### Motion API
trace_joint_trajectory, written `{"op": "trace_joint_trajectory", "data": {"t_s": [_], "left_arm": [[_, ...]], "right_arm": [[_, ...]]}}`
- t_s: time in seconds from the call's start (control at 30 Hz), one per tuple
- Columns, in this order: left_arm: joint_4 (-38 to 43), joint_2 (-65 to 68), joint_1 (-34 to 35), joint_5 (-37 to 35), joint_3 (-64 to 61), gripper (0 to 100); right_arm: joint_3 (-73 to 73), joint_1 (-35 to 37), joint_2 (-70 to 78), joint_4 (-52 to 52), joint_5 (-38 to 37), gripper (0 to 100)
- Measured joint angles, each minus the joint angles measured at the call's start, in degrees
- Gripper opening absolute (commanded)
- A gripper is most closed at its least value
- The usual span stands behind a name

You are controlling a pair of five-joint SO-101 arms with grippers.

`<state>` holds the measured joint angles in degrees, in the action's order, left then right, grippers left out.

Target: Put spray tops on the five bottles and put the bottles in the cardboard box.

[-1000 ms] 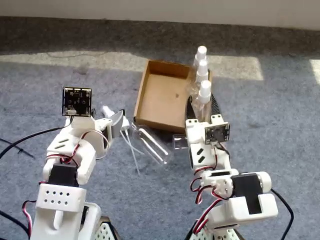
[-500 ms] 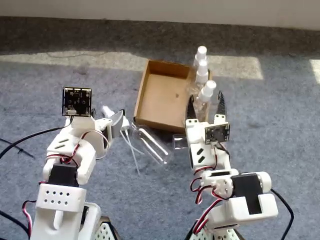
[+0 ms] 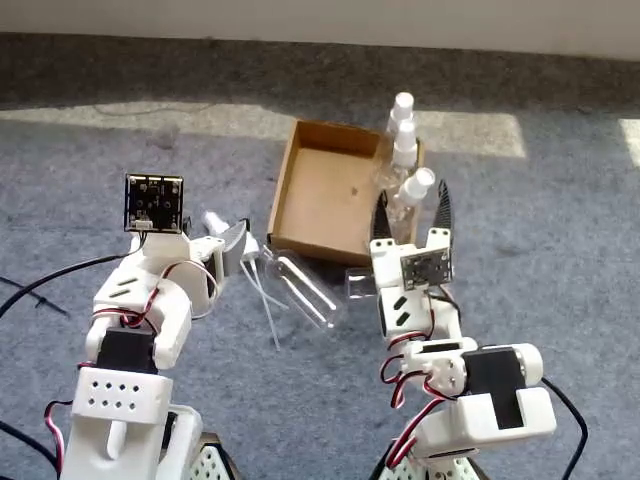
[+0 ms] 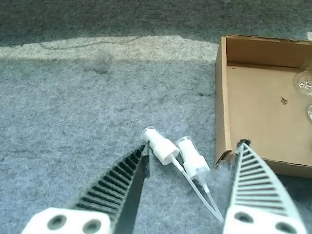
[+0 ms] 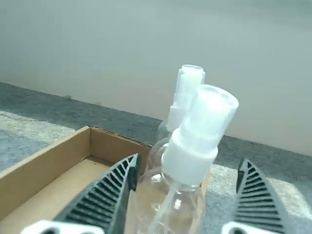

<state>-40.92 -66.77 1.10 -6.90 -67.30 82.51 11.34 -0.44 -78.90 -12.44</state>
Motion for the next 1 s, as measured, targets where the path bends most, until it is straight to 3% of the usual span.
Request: {"op": "trace_joint_trajectory", "data": {"t_s": [0.7, 0.87, 1.0], "left_arm": [[0.0, 0.0, 0.0, 0.0, 0.0, 26], [0.0, 0.0, 0.0, 0.0, 0.0, 26], [0.0, 0.0, 0.0, 0.0, 0.0, 26]], "right_arm": [[0.0, 0.0, 0.0, 0.79, -1.23, 26.4], [0.0, 0.0, 0.0, 1.58, 1.32, 26.5], [0.0, 0.0, 0.0, 1.58, 1.67, 34.1]]}}
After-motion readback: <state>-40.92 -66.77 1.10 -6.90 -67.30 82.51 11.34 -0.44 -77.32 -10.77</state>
